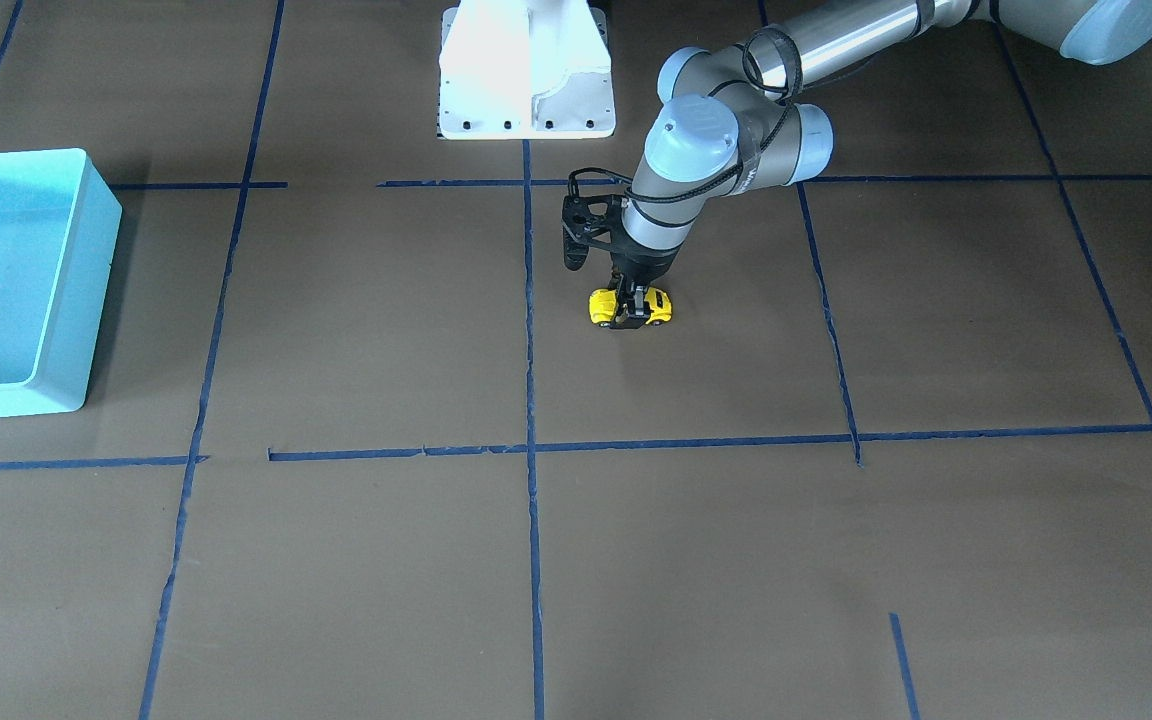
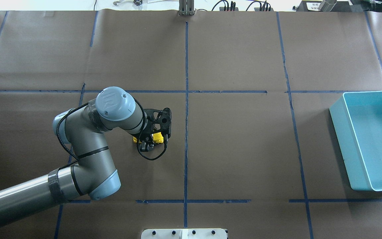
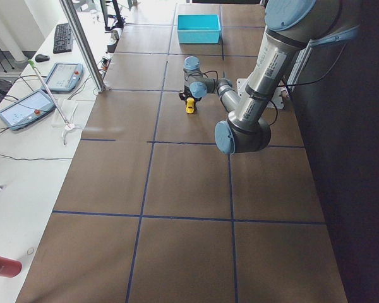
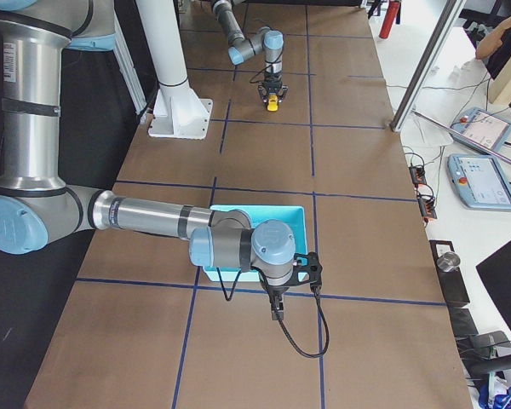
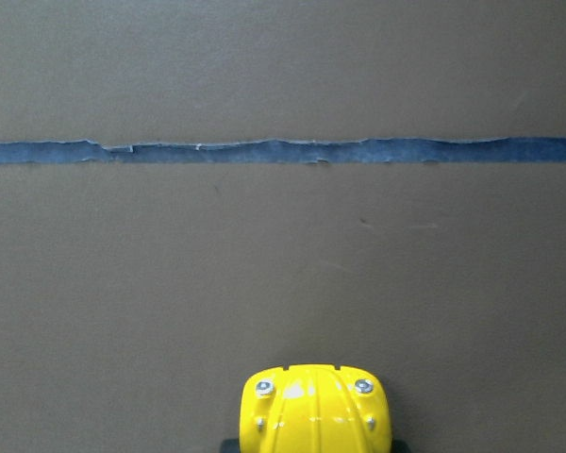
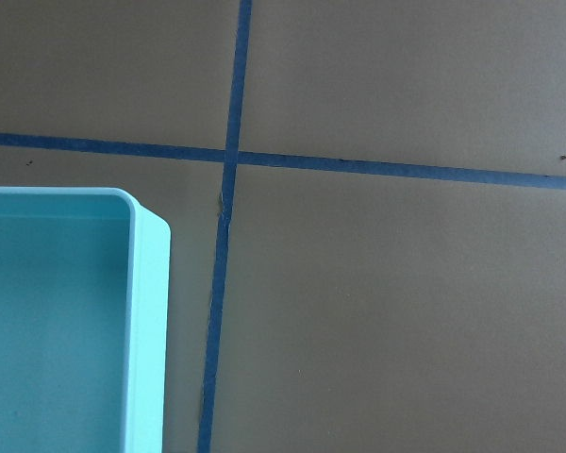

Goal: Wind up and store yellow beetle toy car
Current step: 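Keep dragging the car backward with the left gripper to wind it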

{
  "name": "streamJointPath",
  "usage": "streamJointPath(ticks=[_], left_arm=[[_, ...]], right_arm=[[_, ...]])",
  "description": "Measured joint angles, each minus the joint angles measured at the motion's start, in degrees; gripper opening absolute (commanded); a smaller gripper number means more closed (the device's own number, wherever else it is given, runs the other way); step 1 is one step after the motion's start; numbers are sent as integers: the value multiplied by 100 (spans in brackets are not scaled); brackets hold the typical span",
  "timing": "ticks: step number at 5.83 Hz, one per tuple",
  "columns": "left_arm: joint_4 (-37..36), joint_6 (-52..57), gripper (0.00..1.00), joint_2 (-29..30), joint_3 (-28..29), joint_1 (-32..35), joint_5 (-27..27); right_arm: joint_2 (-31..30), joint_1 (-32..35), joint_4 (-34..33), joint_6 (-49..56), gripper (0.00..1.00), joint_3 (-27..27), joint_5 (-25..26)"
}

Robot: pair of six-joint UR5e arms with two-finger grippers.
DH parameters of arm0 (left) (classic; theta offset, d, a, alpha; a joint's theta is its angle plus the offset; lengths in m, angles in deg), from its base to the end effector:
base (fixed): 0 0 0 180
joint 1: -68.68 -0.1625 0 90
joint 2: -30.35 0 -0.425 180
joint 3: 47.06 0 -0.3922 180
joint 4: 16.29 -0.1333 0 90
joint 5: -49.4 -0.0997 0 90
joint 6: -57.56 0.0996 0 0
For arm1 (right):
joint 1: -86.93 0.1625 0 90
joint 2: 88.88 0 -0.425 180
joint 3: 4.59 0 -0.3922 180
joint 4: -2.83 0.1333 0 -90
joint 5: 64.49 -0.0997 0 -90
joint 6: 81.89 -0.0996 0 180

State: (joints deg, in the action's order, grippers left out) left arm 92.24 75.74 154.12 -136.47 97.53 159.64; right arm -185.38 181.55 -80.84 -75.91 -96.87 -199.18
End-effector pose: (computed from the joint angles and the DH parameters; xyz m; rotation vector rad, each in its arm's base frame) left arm 0.5651 -0.4242 0.2808 0.7813 0.6962 1.4283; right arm 0.0989 -0.4387 0.6807 0.1068 -0.7734 -0.0369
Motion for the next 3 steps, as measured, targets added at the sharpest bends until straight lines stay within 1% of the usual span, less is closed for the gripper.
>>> streamJointPath(ticks=[1,3], left_arm=[[18,-1,99,-7,-1,1,4],[44,-22,100,-11,-1,-6,13]], right_arm=[[0,-3,0,0,100,0,3],[0,-3,0,-3,100,3,2]])
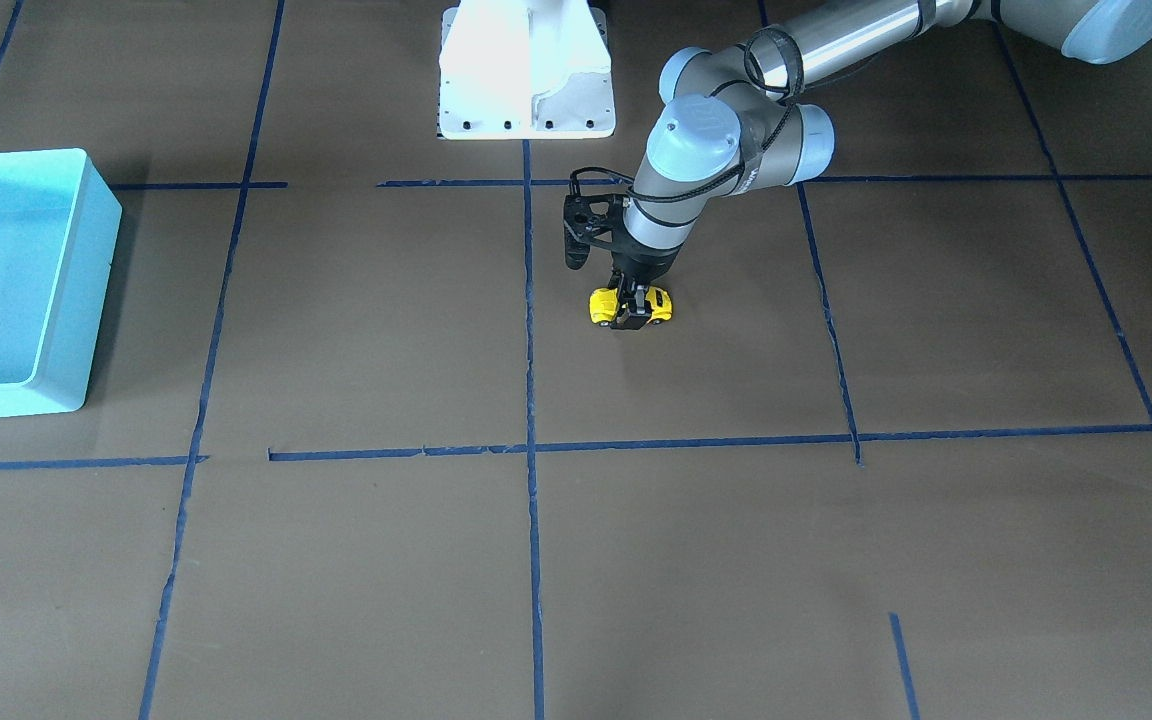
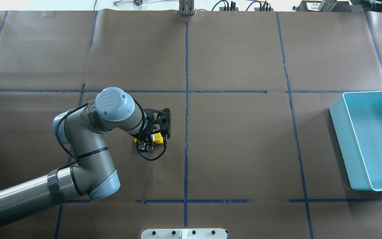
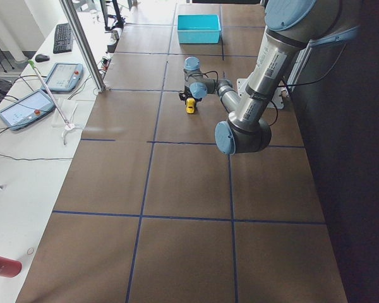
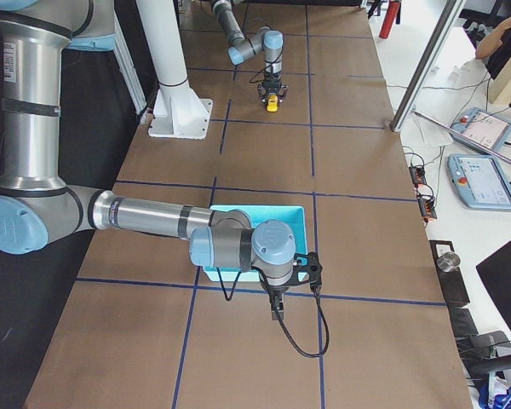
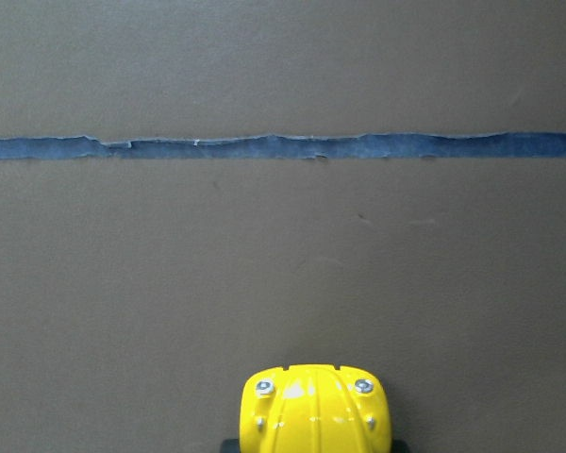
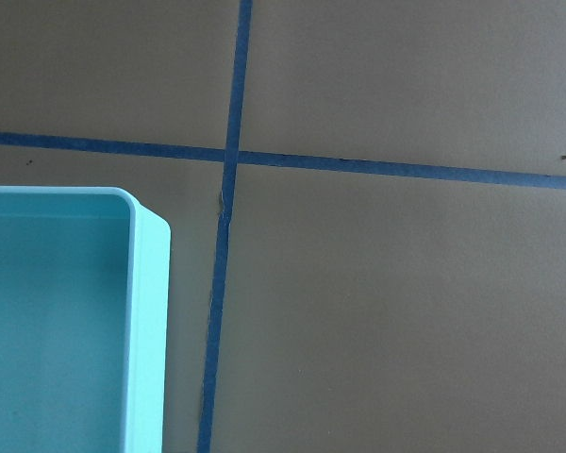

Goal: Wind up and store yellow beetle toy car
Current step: 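Open the left gripper and let the car roll toward the blue bin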

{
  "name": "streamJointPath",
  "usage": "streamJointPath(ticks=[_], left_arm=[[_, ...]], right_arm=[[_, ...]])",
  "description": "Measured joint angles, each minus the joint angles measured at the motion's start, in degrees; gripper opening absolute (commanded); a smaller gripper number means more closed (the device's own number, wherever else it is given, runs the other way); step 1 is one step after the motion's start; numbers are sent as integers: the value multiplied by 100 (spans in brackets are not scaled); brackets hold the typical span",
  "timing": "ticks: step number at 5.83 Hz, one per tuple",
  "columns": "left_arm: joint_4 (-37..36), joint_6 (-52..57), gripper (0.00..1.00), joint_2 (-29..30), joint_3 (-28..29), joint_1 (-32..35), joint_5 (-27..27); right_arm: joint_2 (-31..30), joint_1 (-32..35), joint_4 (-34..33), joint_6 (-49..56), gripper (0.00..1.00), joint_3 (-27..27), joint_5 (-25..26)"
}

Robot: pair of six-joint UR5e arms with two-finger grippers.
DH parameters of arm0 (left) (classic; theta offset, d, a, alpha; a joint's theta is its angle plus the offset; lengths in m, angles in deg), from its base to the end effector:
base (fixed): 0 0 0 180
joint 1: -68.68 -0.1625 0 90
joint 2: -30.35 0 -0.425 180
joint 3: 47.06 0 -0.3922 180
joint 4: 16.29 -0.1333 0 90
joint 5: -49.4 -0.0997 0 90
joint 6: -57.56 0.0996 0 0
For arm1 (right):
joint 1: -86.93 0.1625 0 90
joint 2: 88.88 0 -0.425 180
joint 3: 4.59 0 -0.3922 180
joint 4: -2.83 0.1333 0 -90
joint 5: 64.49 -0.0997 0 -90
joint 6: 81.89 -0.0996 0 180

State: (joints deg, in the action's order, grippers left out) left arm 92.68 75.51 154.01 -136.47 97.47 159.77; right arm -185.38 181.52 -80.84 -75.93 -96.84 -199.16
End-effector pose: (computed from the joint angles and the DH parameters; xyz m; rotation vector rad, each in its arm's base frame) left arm 0.5652 -0.4232 0.2811 0.7843 0.7021 1.4262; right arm 0.0987 -0.4387 0.6810 0.1060 -0.7731 -0.0368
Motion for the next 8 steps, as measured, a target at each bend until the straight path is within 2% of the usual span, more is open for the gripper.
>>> streamJointPath(ticks=[8], left_arm=[[-63,7,100,0,-5,85,14]], right_arm=[[0,-1,0,-6,100,32,-7]])
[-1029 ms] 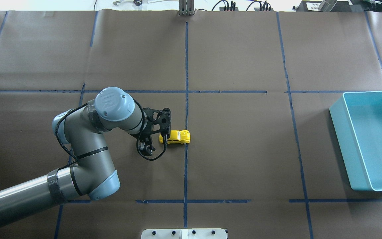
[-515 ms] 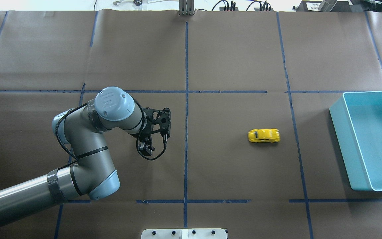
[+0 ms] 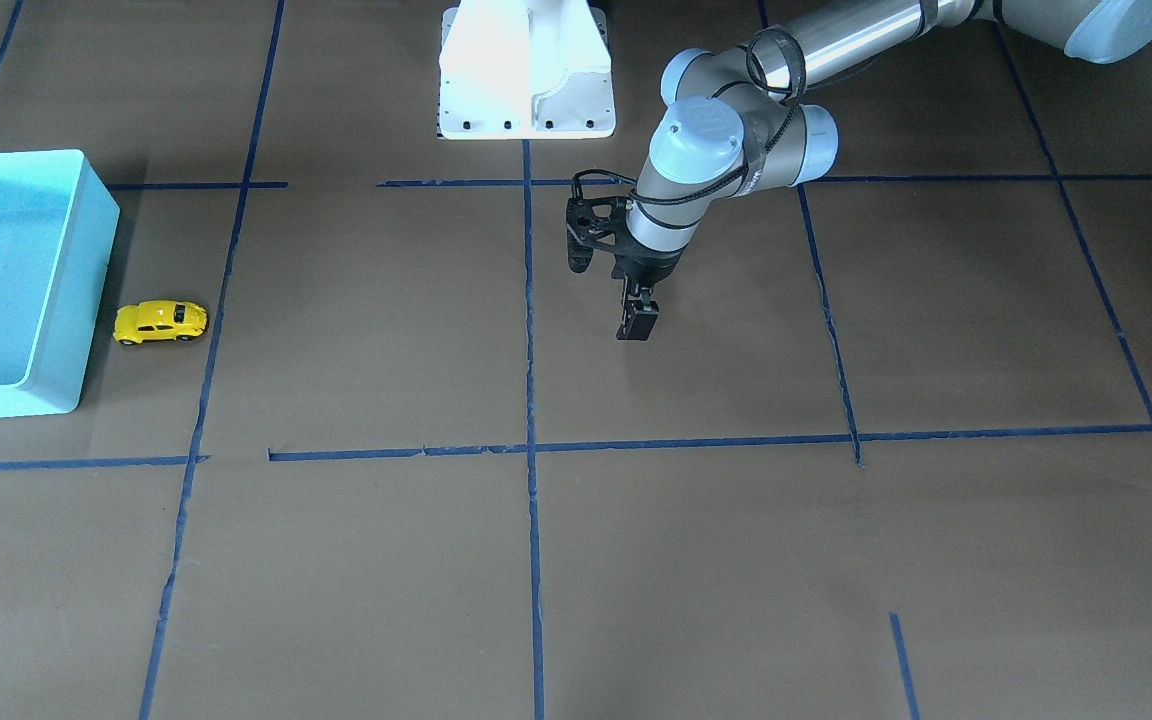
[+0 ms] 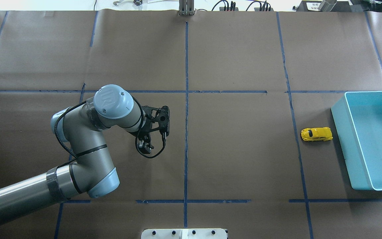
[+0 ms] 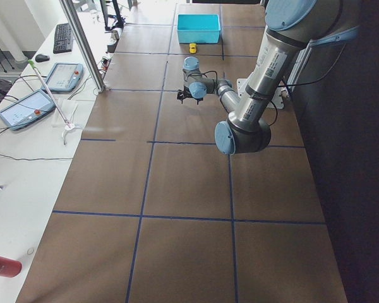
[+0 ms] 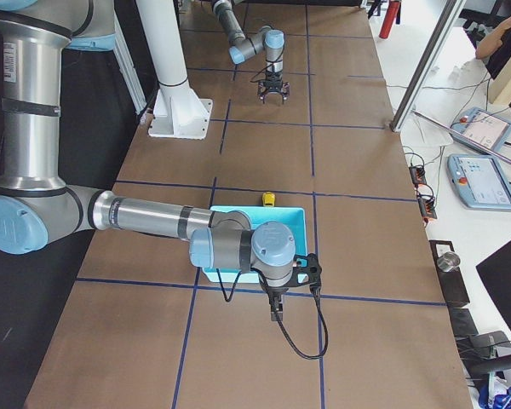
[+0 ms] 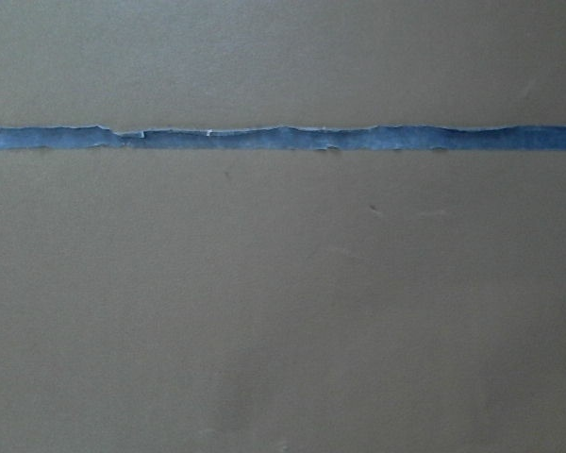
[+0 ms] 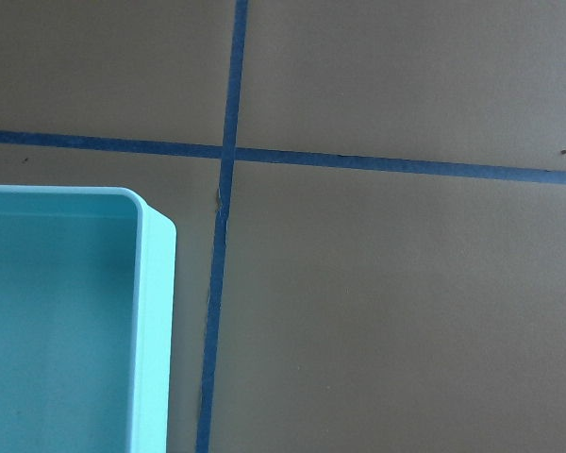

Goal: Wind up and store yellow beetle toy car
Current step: 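Raise the left arm back to rest while the right arm moves toward the bin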

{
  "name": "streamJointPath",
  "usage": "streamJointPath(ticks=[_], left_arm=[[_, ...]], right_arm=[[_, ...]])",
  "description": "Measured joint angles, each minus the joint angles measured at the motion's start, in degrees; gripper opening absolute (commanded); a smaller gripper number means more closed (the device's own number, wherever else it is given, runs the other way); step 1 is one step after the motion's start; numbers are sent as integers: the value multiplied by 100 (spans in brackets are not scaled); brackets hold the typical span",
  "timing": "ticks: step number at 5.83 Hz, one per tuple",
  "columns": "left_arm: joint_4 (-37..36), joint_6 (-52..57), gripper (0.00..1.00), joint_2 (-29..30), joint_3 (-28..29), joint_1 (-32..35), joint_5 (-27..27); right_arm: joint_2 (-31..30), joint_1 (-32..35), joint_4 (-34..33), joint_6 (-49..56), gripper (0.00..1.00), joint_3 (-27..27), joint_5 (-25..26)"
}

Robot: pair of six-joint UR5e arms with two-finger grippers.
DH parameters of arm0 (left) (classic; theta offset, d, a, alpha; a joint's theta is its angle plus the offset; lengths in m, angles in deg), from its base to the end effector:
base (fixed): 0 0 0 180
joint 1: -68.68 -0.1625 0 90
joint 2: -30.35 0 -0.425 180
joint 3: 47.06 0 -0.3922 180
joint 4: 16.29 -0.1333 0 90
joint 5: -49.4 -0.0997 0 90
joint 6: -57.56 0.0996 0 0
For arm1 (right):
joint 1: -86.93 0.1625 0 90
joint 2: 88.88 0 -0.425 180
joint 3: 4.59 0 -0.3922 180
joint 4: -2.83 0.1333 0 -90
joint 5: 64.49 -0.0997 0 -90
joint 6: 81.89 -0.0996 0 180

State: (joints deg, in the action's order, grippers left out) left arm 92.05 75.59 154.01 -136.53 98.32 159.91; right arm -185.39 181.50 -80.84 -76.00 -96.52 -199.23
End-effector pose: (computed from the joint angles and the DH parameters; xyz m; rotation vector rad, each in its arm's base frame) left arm 0.5589 -0.4313 0.2820 0.7773 0.6935 1.4154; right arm 0.0984 -0.4381 0.6837 0.1000 -0.7749 -0.0338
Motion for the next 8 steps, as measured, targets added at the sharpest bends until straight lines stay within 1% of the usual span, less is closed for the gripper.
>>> streamJointPath(ticks=[1,2,4,6,7,8], left_arm=[[-8,0,100,-44,-59,92,10],[-71,-18,100,-192,-294,212,19],[-551,-57,100,-462,-889,470,17],[-786,-56,100,-678,-1201,990,76],[-861,-51,100,-847,-1263,1410,358],[-963,-52,100,-994,-1255,1814,828]], right_arm=[[0,0,0,0,100,0,0],[0,0,0,0,100,0,0],[0,1,0,0,100,-6,-2],[-13,7,-7,7,100,-16,-14],[-16,8,-11,8,100,-30,-68],[-15,6,-15,11,100,-56,-171]])
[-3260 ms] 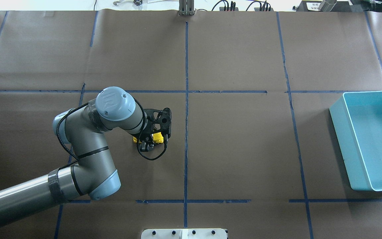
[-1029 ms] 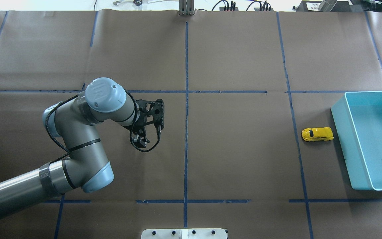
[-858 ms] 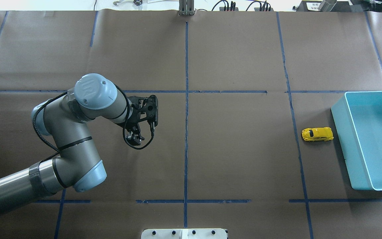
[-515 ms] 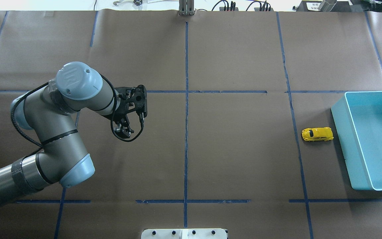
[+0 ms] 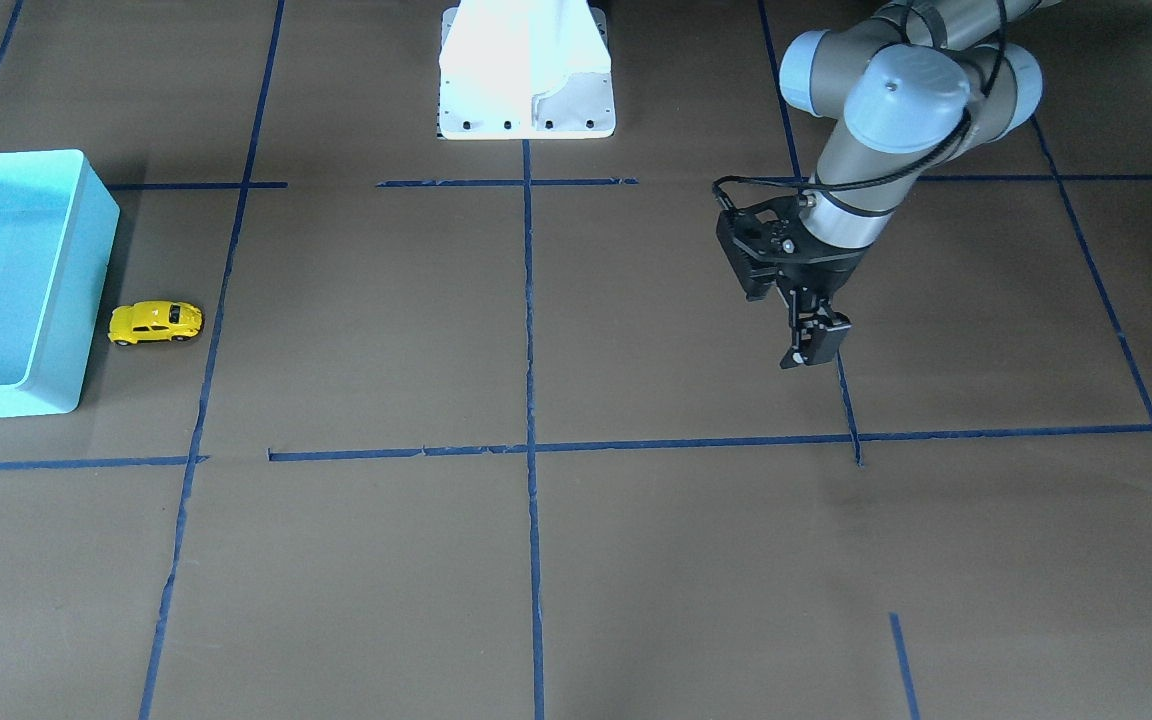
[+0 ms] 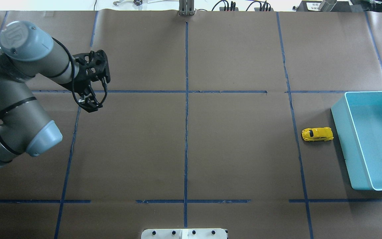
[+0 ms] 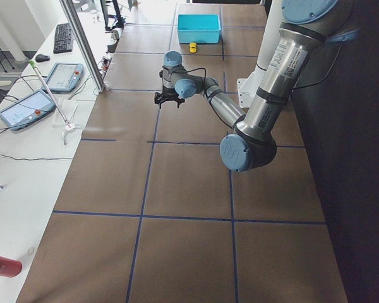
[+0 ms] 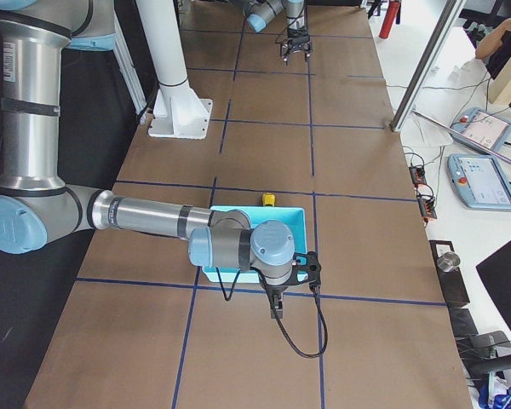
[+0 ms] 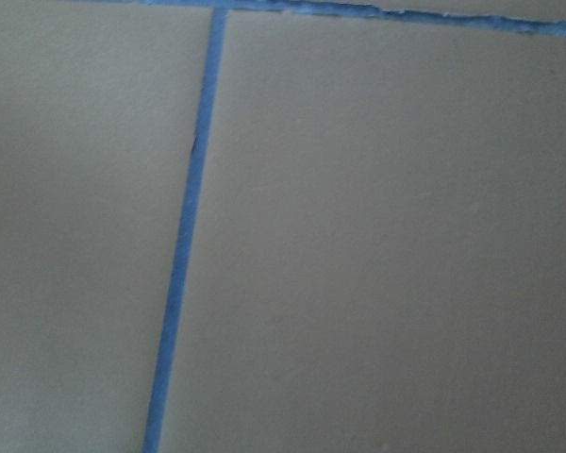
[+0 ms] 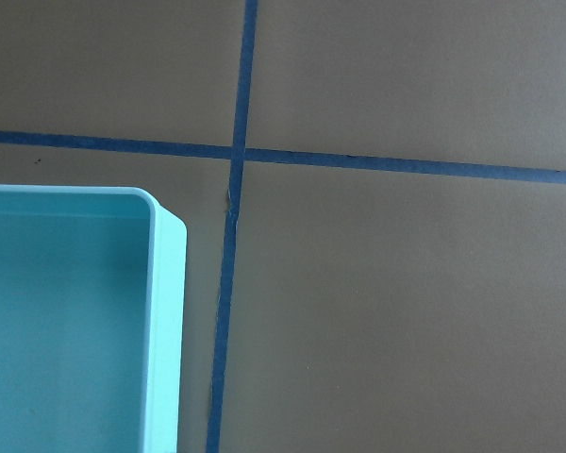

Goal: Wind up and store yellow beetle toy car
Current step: 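Raise the left arm back to rest while the right arm moves toward the bin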

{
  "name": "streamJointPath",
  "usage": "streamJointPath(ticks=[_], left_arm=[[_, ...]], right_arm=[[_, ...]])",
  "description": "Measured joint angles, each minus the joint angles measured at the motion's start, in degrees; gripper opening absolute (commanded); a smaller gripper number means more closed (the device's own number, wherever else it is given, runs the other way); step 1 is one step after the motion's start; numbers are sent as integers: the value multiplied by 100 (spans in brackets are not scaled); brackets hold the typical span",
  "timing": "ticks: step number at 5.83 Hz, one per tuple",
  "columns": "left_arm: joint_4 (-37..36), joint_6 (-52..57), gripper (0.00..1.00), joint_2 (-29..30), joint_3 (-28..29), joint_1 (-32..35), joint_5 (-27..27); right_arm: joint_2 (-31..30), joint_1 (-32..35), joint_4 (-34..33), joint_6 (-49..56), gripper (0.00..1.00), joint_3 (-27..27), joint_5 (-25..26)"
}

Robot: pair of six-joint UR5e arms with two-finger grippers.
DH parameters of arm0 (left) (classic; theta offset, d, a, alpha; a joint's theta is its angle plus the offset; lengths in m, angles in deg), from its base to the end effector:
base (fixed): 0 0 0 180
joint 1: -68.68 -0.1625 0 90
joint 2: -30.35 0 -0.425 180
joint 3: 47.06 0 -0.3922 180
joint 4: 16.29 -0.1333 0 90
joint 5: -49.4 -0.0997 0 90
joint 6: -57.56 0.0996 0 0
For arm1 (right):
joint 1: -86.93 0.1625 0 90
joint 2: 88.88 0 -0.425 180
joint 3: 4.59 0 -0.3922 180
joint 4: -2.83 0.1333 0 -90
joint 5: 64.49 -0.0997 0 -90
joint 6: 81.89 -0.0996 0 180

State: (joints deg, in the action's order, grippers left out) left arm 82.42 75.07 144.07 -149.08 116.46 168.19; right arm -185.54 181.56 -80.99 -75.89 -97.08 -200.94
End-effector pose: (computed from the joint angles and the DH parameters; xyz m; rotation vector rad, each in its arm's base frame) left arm 0.3545 -0.5177 0.3150 0.6794 0.6674 1.1624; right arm 0.0967 -0.4375 0.6782 0.1081 -0.8041 -0.0368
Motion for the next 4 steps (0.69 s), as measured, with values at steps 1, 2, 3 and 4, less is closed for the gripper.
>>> streamJointPath(ticks=[1,2,3,4], left_arm=[[-73,-4,100,-189,12,331,340],[-101,-8,100,-362,37,638,495],[-108,-21,100,-596,67,956,690],[-113,-174,100,-875,102,1253,879]], right_arm=[[23,-185,-1,7,100,-179,-23],[44,-487,-2,13,100,-523,64],[23,-702,-8,15,100,-845,148],[-37,-882,-16,15,100,-1071,192]])
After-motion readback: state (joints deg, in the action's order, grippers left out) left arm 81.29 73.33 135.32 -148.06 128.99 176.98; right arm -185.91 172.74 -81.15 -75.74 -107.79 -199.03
